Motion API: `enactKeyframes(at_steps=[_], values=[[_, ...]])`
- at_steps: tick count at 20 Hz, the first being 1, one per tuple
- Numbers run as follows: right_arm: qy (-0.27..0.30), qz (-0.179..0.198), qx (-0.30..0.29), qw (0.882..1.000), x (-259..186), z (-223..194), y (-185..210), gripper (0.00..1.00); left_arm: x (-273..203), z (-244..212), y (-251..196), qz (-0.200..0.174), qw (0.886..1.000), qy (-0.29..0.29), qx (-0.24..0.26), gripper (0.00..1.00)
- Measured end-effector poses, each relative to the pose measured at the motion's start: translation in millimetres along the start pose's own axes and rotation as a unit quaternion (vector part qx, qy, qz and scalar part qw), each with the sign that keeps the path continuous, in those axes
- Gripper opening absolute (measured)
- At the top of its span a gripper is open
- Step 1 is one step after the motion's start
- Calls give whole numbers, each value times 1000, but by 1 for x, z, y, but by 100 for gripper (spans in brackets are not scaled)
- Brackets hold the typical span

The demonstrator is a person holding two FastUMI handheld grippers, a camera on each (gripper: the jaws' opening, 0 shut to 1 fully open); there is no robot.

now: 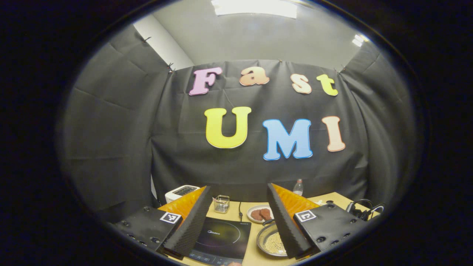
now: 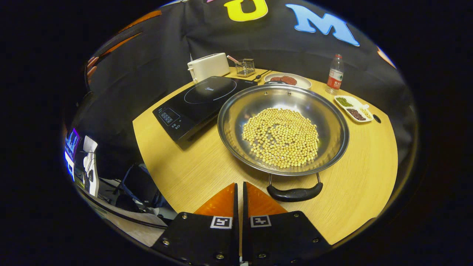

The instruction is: First push the handle of the pot to place it horizontally, then grasp the pot with both hands and set it on the induction cooktop.

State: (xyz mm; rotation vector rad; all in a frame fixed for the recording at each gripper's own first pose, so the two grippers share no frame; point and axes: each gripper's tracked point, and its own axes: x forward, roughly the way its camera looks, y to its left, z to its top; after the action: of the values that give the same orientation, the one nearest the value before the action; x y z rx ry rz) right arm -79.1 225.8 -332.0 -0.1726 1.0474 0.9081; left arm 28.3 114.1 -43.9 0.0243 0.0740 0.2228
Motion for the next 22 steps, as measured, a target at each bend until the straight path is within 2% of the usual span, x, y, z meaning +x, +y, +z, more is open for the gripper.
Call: enactKeyframes(at_steps=[1, 3, 7, 8, 9, 15, 22], values=[[5, -3, 4, 1000, 2, -2, -8, 4, 1, 0, -4, 2, 1000, 0, 0, 96], [4, 14, 32, 999, 0, 1, -10, 5, 4, 0, -11, 4, 1000, 1, 4, 96], [-3, 32, 81, 996, -5, 3, -23, 1, 11, -2, -28, 5, 1000, 3, 7, 96], [-5, 28, 85, 996, -6, 4, -30, 1, 11, -3, -32, 4, 1000, 4, 7, 99], [-6, 21, 89, 996, -7, 3, -37, 1, 13, -4, -36, 3, 1000, 5, 8, 96], [-10, -6, 108, 994, -11, 5, -71, 1, 16, -7, -47, 2, 1000, 6, 10, 96], [-14, -34, 114, 993, -10, 12, -118, 1, 18, -12, -45, 19, 1000, 14, 15, 96]])
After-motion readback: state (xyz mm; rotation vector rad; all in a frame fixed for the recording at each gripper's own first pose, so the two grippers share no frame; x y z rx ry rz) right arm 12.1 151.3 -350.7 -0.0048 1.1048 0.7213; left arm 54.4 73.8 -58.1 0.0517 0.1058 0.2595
